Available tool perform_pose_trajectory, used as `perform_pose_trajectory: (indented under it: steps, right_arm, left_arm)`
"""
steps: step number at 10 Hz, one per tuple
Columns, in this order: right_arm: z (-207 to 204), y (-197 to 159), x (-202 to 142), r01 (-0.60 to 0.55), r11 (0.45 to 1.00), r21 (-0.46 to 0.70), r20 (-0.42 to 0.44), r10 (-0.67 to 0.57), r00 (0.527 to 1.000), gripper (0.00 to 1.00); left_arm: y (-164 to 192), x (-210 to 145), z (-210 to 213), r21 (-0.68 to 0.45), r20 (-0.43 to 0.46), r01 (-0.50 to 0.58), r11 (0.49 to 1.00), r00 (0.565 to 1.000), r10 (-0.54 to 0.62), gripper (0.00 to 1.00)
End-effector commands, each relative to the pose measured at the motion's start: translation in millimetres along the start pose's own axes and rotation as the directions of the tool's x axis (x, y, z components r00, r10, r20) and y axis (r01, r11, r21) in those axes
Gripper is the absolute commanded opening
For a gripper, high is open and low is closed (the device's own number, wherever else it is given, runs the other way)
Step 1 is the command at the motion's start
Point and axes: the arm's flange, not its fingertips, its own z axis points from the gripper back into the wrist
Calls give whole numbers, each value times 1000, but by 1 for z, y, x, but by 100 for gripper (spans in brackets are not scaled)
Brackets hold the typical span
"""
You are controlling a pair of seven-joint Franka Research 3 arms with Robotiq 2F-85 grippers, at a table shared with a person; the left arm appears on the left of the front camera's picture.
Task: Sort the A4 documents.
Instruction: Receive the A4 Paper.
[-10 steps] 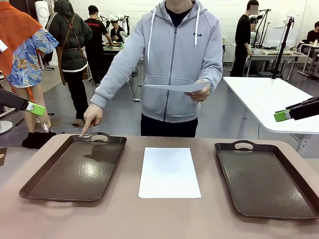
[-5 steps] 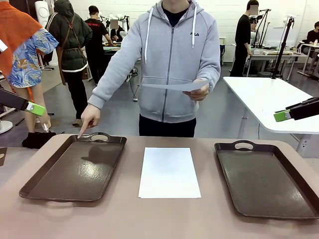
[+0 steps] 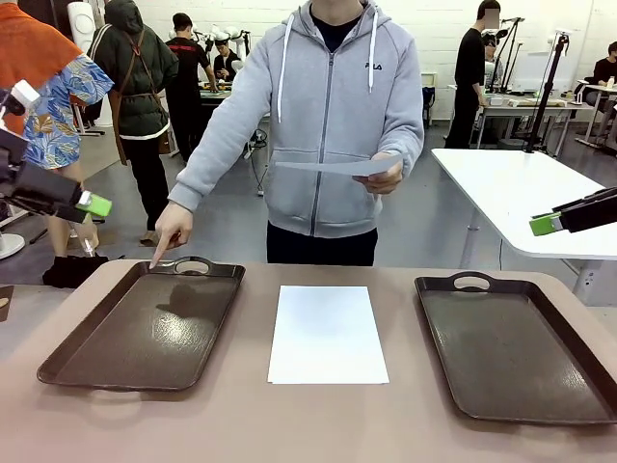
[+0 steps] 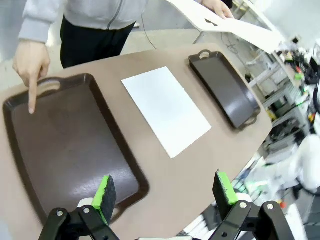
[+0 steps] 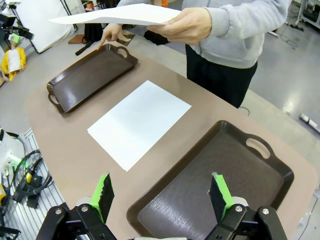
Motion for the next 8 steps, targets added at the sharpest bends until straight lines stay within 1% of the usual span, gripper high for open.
perform_pose_trajectory:
  steps: [1,2,3,4,5,6,7,8]
  right_arm:
    - [-2,-1,-1,0,1000,11,2,0,1000,100]
    - [-2,-1,-1,0,1000,11,2,0,1000,100]
    - [-2,-1,-1,0,1000,11,2,0,1000,100]
    - [-2,-1,-1,0,1000,11,2,0,1000,100]
    - [-2,-1,-1,0,1000,11,2,0,1000,100]
    - [-2,-1,-1,0,1000,11,2,0,1000,100]
    - [-2,-1,-1,0,1000,11,2,0,1000,100]
    - [-2,-1,-1,0,1000,11,2,0,1000,100]
  left_arm:
    - [-2,36,-6,-14,19,-215,977,976,215,100]
    - [3,49,-17,-30,22,-293,956,956,293,100]
    - [15,66,-36,-51,21,-375,926,926,376,100]
    - [30,80,-59,-95,-44,-472,876,881,470,100]
    - [40,88,-78,-114,-93,-535,837,845,527,100]
    - [49,99,-101,-133,-156,-594,794,803,575,100]
    - [57,108,-118,-175,-211,-655,735,755,621,100]
    - [60,112,-127,-197,-230,-680,706,732,641,100]
